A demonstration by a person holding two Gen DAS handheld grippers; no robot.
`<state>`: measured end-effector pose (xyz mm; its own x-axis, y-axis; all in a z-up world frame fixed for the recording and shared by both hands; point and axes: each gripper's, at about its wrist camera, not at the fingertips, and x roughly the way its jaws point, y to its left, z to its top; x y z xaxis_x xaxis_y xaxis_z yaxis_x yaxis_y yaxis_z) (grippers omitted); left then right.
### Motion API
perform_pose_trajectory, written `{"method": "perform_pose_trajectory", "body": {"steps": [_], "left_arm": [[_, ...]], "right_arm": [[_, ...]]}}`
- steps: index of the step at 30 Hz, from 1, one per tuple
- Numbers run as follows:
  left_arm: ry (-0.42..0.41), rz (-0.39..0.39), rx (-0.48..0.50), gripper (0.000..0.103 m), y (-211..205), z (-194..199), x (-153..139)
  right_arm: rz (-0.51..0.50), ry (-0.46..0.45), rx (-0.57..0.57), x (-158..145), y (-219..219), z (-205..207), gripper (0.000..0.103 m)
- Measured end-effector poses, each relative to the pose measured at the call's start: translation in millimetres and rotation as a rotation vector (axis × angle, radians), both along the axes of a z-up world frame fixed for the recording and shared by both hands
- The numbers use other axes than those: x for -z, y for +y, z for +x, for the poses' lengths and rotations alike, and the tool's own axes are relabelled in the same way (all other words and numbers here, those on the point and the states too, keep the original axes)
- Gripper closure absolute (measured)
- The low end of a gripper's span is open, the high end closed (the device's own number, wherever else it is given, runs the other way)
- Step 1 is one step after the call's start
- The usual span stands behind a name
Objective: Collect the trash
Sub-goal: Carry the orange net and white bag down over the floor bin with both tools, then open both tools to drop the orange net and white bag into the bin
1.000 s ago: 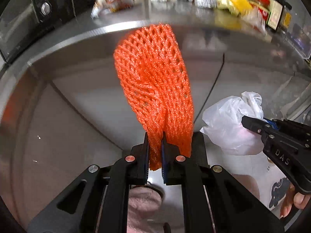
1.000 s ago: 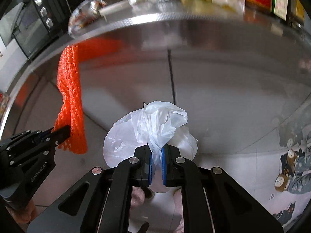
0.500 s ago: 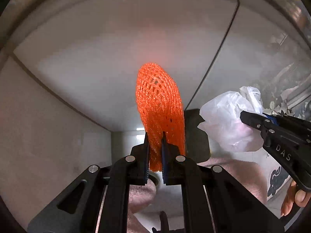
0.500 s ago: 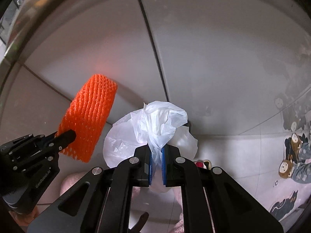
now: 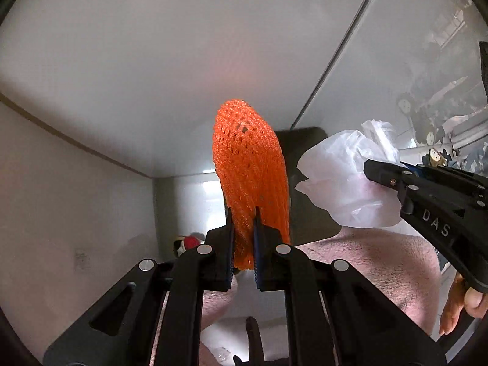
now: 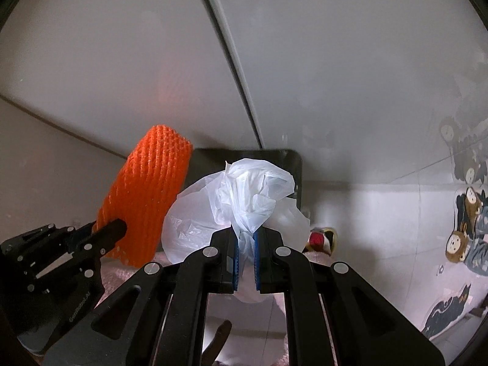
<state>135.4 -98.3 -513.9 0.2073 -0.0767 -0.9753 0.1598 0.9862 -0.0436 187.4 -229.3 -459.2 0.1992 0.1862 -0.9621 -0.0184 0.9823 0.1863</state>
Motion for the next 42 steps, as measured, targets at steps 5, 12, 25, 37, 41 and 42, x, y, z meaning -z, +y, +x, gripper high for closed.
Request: {"method": "perform_pose_trajectory", "body": {"steps": [5, 12, 25, 37, 41, 42], "left_arm": [[0.038, -0.041, -0.001, 0.094, -6.2, 6.2, 21.7], [0.069, -0.047, 0.01, 0.09, -2.1, 6.2, 34.2], [-0.024, -0.028, -0.04, 0.037, 14.1, -6.4, -3.1], [-0.165, -0.023, -0.086, 0.01, 29.9, -31.1, -85.7], [-0.232, -0.025, -0.103, 0.01, 32.5, -35.1, -121.2], [-0.255, -0.026, -0.104, 0.01, 33.7, -37.0, -132.8]], "right_arm": [[0.035, 0.062, 0.042, 22.9, -6.6, 13.9, 0.094], [0.031, 0.081, 0.059, 27.8, -1.7, 26.7, 0.087], [-0.02, -0.054, 0.069, -21.2, -1.0, 9.9, 0.02], [0.01, -0.253, 0.057, -113.6, -2.8, -17.9, 0.007], [0.017, -0.341, 0.051, -157.0, -2.5, -26.7, 0.006], [0.025, -0.37, 0.053, -172.9, -2.8, -30.2, 0.006]]}}
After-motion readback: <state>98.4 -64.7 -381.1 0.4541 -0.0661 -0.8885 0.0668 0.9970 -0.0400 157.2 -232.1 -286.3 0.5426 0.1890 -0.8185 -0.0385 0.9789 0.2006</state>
